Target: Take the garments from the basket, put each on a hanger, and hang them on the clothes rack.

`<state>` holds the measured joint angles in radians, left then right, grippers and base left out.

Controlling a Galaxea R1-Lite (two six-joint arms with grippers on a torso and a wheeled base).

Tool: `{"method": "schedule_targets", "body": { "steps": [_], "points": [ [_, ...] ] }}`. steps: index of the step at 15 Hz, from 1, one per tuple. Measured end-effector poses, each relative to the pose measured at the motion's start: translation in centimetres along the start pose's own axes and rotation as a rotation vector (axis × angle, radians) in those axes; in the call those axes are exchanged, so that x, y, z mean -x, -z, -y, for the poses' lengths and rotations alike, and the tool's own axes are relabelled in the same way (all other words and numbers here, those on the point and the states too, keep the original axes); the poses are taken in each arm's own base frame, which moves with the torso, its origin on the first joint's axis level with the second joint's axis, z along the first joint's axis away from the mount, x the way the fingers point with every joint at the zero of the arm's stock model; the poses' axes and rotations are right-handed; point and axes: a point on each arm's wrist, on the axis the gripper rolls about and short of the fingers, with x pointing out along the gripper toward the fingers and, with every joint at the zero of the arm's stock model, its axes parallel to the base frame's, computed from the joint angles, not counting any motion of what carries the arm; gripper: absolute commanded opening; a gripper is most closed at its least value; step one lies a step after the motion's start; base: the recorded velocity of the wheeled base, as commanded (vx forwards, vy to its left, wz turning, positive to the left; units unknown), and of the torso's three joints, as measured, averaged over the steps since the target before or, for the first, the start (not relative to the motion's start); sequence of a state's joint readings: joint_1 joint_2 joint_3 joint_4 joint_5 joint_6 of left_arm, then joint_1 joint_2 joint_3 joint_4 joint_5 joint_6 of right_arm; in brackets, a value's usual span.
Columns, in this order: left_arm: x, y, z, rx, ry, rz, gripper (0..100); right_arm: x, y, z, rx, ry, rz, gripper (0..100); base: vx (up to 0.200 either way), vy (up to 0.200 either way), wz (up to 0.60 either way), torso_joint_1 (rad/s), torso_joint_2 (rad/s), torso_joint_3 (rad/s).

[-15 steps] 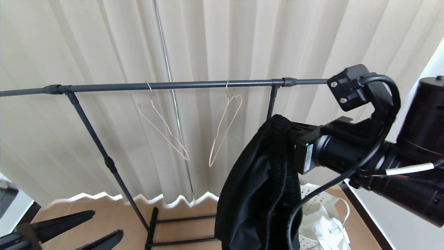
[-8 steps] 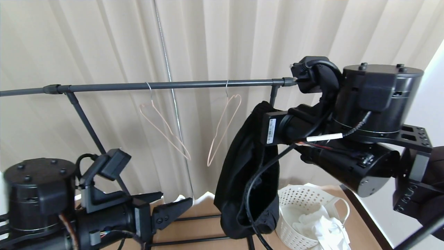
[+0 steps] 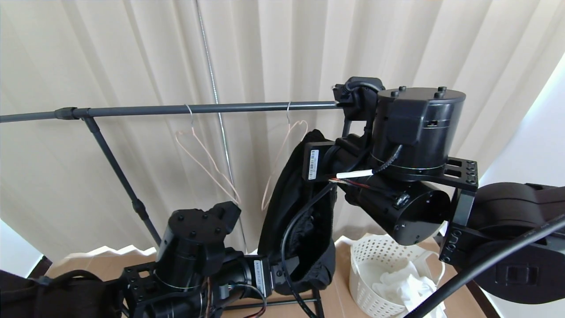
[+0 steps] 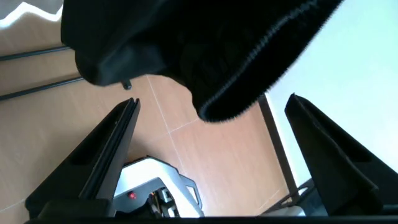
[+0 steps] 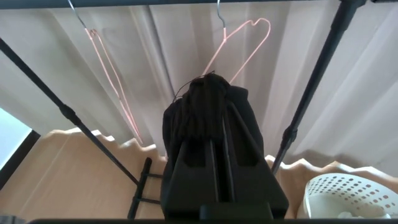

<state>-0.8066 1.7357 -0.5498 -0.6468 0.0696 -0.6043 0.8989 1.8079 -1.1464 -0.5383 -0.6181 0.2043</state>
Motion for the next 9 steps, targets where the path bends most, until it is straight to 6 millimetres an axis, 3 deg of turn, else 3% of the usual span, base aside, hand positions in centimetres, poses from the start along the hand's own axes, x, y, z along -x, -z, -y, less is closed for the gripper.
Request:
{"method": "schedule_targets", "body": {
  "steps": [5,8,9],
  "points": [
    [-3.7,1.6,-0.8,0.002,-0.219,0.036,100,0.2,0.1,-0.1,-0.032,0.055,0.012,0,0.000,0.000,0.00,0.000,0.00,0.000],
    [-4.8,3.6,-1.0,-0.027,-0.262,-0.025,100,0.6,-0.3,0.4,-0.040,0.091,0.026,0,0.000,0.000,0.00,0.000,0.00,0.000],
    [-4.9,4.2,-1.3,-0.037,-0.276,-0.045,0,0.9,-0.6,0.8,-0.040,0.104,0.031,0,0.000,0.000,0.00,0.000,0.00,0.000]
  ]
}}
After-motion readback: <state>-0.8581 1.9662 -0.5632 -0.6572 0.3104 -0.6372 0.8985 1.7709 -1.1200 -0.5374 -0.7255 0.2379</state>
